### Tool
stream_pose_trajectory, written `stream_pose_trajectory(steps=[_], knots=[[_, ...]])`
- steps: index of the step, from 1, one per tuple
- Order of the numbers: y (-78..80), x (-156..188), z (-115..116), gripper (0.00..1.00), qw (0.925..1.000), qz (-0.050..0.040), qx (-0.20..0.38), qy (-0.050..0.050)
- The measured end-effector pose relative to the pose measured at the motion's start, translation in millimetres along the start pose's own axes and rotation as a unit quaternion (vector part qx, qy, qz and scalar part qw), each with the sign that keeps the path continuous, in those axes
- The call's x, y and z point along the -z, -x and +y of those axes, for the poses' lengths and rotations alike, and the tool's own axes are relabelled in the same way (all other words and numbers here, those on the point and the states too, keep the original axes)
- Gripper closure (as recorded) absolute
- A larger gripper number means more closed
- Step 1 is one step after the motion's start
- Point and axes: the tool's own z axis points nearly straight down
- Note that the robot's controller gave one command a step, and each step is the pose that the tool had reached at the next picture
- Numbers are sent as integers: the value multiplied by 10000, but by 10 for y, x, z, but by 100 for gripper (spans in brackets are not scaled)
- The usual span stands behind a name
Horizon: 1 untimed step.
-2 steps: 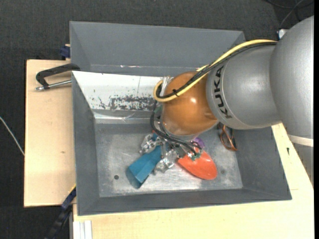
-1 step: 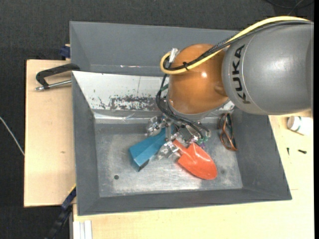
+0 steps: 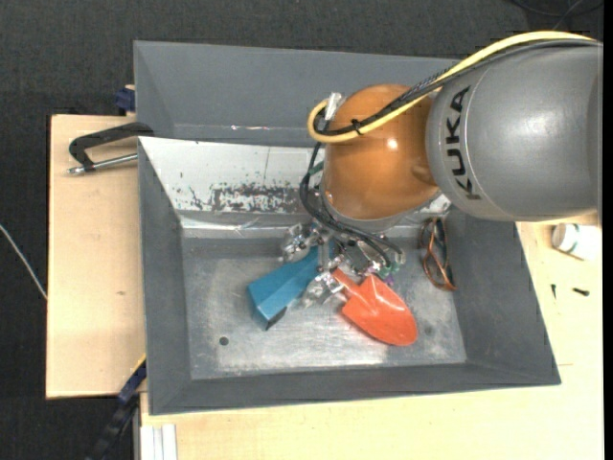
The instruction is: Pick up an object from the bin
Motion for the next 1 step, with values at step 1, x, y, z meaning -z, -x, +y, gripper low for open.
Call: stream_pose_trajectory(steps=[1], knots=[[-6,493,-30,100,10000,-3,4,-1]])
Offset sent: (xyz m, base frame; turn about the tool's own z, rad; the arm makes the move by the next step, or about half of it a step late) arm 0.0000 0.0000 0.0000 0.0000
